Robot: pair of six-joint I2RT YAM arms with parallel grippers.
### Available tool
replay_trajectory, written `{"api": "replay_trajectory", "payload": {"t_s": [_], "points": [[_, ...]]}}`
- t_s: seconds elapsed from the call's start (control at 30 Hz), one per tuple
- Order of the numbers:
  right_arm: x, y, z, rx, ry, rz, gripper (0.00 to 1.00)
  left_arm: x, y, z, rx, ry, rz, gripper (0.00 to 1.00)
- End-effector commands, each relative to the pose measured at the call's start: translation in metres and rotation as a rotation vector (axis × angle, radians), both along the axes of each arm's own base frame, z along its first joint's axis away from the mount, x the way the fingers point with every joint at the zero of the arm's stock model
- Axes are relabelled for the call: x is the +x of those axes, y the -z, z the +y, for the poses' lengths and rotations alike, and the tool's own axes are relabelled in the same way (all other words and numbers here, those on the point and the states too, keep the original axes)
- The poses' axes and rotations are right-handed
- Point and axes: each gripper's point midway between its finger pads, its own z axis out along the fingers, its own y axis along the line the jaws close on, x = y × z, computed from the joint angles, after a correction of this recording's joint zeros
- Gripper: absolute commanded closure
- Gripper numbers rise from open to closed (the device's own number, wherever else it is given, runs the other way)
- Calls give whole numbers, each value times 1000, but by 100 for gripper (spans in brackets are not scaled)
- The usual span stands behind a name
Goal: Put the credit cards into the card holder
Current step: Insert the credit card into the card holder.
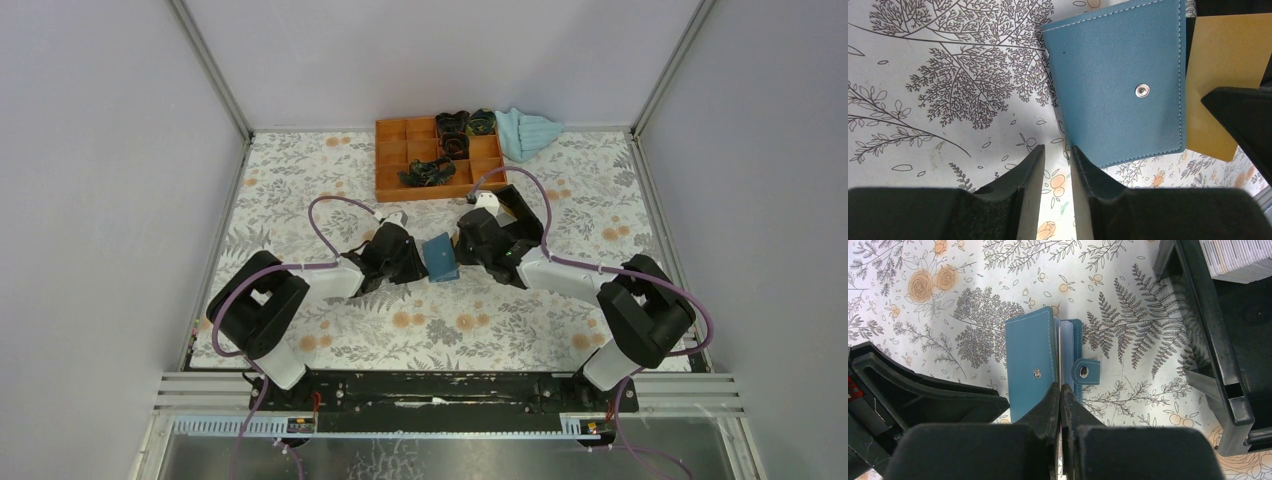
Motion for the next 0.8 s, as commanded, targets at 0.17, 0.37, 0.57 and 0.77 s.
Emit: {"api": "replay_trajectory", "payload": {"t_s": [0.17, 0.37, 0.57, 0.77], "points": [[6, -51, 36, 135, -49, -100, 100, 0, 3, -6, 1, 12, -8, 67], [4, -58, 45, 155, -70, -104, 100, 0, 4, -5, 3, 13, -7, 67], [4, -64, 50, 148, -85, -114, 100, 0, 3, -6, 4, 15, -8, 67], [3, -59, 58, 141, -102, -100, 100, 1, 3, -6, 0, 14, -7, 67]]}}
